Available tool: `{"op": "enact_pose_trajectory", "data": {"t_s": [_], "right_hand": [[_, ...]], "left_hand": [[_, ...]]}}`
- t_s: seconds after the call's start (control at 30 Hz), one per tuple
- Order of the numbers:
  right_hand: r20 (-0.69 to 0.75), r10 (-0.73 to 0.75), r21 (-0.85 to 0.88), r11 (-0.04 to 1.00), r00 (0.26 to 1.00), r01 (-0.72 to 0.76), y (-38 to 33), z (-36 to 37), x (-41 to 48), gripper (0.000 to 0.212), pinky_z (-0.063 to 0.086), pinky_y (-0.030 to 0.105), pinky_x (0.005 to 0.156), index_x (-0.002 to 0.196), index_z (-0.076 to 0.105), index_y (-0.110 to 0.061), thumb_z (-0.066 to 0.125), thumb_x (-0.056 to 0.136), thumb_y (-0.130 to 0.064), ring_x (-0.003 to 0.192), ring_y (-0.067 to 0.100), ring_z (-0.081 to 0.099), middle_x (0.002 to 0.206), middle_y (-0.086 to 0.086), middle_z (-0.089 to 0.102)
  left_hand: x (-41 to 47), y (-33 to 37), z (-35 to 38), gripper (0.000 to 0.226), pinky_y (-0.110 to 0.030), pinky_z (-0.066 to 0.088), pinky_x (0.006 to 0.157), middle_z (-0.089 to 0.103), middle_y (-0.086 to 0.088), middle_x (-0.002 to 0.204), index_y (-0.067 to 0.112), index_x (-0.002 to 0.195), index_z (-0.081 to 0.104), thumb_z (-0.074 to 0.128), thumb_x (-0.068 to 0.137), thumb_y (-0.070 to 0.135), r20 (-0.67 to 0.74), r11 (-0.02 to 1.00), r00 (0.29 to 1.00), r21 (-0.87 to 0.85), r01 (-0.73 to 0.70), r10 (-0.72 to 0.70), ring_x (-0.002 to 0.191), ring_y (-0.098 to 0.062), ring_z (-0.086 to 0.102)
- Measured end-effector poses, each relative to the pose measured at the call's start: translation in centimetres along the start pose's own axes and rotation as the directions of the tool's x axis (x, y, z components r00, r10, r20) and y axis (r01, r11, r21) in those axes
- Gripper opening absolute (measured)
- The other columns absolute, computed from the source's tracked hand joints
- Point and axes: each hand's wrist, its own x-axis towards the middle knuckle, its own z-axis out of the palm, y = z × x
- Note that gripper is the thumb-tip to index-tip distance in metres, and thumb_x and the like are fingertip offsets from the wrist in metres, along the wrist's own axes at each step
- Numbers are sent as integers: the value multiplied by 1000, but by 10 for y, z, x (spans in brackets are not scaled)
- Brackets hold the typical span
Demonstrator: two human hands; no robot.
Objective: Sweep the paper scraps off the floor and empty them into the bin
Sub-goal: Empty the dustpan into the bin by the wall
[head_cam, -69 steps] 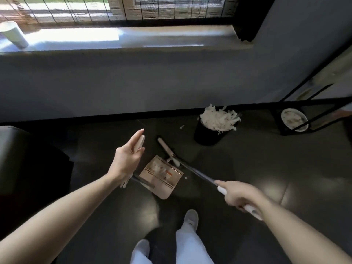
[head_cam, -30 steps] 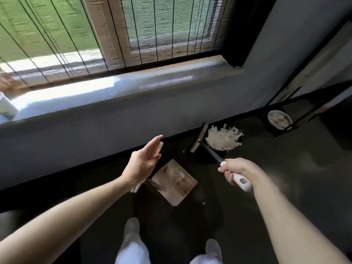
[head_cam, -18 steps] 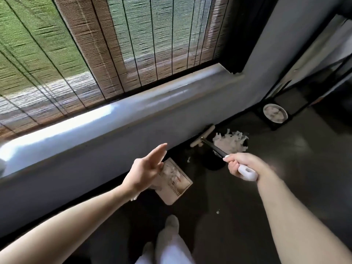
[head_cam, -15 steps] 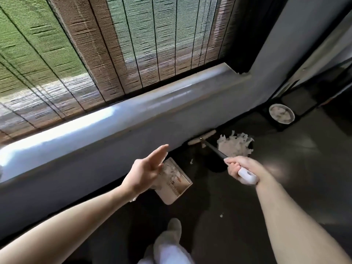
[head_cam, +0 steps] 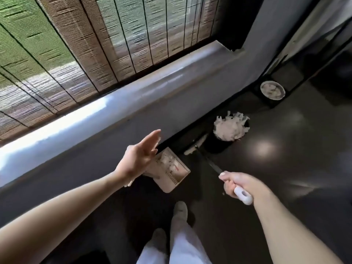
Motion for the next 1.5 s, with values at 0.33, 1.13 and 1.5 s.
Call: {"op": "enact_pose_trajectory", "data": {"t_s": [0.33, 1.13, 1.5], "right_hand": [[-23, 12, -218, 976, 1000, -16, 78, -43, -69, 23, 24, 8, 30, 79, 43, -16, 47, 98, -3, 28, 4, 30, 43, -2, 34], [102, 56, -573, 819, 993, 13, 83, -198, 2, 15, 29, 13, 27, 107, 50, -22, 54, 97, -11, 32, 4, 34, 46, 0, 41], [53, -53, -611, 788, 997, 75, 160, -342, -40, 46, 27, 13, 27, 133, 47, -29, 51, 95, -2, 33, 4, 33, 48, -1, 39]], "left_hand": [[-73, -10, 5, 59, -7, 32, 100, 53, 27, 123, 46, 137, 47, 62, 92, 11, 18, 987, 998, 150, 64, -67, 116, 13, 48], [-275, 53, 198, 68, 4, 36, 83, 51, 53, 92, 69, 124, 41, 62, 93, 13, -435, 964, 870, 13, 265, -233, 101, 29, 46], [-372, 70, 299, 58, -10, 38, 43, 58, 17, 73, 54, 136, 43, 62, 93, 19, -447, 950, 861, 75, 304, -241, 46, 5, 52]]}}
